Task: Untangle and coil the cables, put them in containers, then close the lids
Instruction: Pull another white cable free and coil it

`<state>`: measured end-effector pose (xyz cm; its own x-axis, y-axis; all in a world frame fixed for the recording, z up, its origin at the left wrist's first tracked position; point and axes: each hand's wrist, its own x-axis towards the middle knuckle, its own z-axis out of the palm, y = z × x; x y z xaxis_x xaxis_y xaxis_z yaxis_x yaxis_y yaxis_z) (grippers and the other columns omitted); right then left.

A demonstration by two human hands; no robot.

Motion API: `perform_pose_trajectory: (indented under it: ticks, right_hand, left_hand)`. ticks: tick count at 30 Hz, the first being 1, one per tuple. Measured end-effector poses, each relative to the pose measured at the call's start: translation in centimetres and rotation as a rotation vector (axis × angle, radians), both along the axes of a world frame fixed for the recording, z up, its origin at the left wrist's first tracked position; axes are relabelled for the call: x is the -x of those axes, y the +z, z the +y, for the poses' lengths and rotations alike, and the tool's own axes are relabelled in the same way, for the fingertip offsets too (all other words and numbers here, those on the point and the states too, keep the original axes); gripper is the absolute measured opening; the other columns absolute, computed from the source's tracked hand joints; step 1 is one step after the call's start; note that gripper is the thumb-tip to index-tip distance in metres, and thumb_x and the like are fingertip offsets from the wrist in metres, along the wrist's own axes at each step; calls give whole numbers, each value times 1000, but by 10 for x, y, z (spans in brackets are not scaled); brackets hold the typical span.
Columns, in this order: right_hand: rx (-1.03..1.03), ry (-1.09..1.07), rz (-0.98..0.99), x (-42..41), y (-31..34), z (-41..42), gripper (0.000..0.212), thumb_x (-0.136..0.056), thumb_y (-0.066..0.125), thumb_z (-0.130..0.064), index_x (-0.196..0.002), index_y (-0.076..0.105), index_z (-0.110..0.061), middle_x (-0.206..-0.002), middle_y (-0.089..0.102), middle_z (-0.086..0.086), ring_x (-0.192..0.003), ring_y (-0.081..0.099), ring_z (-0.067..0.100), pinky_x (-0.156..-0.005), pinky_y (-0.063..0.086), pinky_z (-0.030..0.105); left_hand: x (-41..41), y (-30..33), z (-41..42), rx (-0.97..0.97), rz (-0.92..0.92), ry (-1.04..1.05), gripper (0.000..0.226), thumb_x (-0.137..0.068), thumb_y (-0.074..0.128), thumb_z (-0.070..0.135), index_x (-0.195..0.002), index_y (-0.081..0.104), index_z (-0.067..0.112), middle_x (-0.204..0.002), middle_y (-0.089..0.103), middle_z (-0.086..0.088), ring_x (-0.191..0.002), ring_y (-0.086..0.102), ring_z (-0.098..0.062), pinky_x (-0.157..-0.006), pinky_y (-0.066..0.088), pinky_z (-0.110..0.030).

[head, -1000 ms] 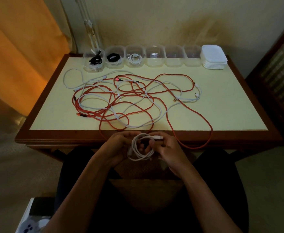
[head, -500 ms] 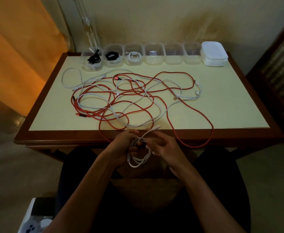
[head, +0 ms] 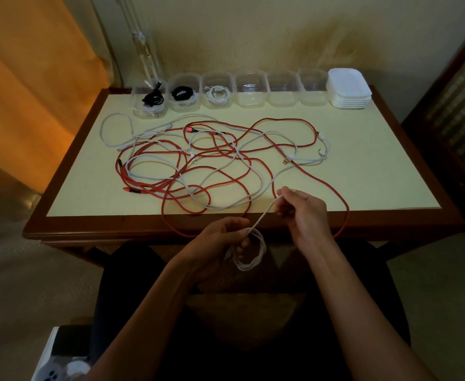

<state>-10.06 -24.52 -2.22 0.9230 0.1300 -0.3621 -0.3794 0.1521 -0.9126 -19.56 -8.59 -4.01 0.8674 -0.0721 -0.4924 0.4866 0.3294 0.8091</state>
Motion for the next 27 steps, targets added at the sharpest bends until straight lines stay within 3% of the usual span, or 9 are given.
perform_pose_trajectory:
  ticks: [2, 6, 8, 11, 13, 15, 19, 24, 27]
  right_hand:
    - [6, -11, 5, 0, 0, -2, 13, -92, 63, -8, -85, 72, -1, -68, 66, 9, -65, 63, 17, -72, 53, 33]
    - [37, -12, 3, -2, -6, -11, 13, -92, 63, -7, -85, 73, -4, -69, 69, 9, -67, 66, 19, -78, 54, 36]
    - [155, 49, -91, -1, -11, -14, 12, -92, 64, -10, -86, 74, -9, -77, 72, 8, -76, 69, 18, -84, 55, 37]
    - [573, 172, -451, 3, -24, -18, 13, -92, 66, -14, -103, 74, -15, -103, 71, 1, -99, 63, 10, -94, 52, 36]
    - [874, 214, -713, 8, -32, -19, 22, -92, 67, -18, -113, 73, -17, -116, 65, 4, -110, 55, 18, -94, 48, 42]
    - [989, 283, -880, 12, -37, -19, 24, -91, 69, -17, -114, 73, -15, -118, 62, 7, -108, 53, 25, -87, 46, 40]
    - [881, 494, -945, 24, -35, -12, 27, -94, 63, -11, -120, 69, -9, -111, 63, 9, -103, 57, 22, -85, 51, 34]
    - [778, 459, -911, 21, -30, -8, 18, -92, 65, -9, -108, 73, -6, -98, 70, 7, -89, 64, 14, -80, 55, 31]
    - [646, 393, -702, 25, -26, -5, 13, -91, 68, -9, -102, 75, -9, -89, 71, -7, -82, 66, -2, -75, 53, 15]
  left_hand:
    - [0, -2, 4, -159, -29, -55, 28, -97, 49, 3, -124, 54, 5, -86, 65, -6, -75, 63, -12, -67, 50, -23]
    - [3, -9, 6, -683, -109, -144, 17, -99, 51, 15, -97, 67, 14, -88, 70, -3, -79, 66, -16, -69, 50, -21]
    - [5, -11, 6, -763, -117, -96, 20, -100, 49, 16, -91, 67, 13, -85, 68, -4, -74, 65, -15, -64, 49, -17]
    - [4, -10, 9, -740, -62, -32, 21, -101, 45, 15, -89, 62, 12, -85, 66, -6, -71, 64, -10, -63, 51, -20]
    - [2, -7, 12, -698, -44, 0, 22, -102, 44, 16, -89, 61, 11, -86, 66, -8, -75, 64, -17, -71, 53, -30]
    - [0, -4, 15, -674, -41, -2, 24, -103, 41, 16, -88, 59, 10, -86, 64, -9, -76, 61, -19, -74, 52, -32]
    - [0, -4, 18, -622, -76, -68, 27, -104, 36, 17, -103, 58, 1, -97, 61, -19, -83, 58, -25, -80, 51, -38]
    - [2, -2, 21, -526, -161, -119, 27, -105, 36, 14, -87, 56, 10, -78, 55, -4, -70, 52, -13, -70, 44, -29]
    - [3, -7, 26, -356, -208, -129, 28, -103, 40, 17, -83, 59, 12, -79, 56, -7, -73, 52, -20, -75, 43, -37]
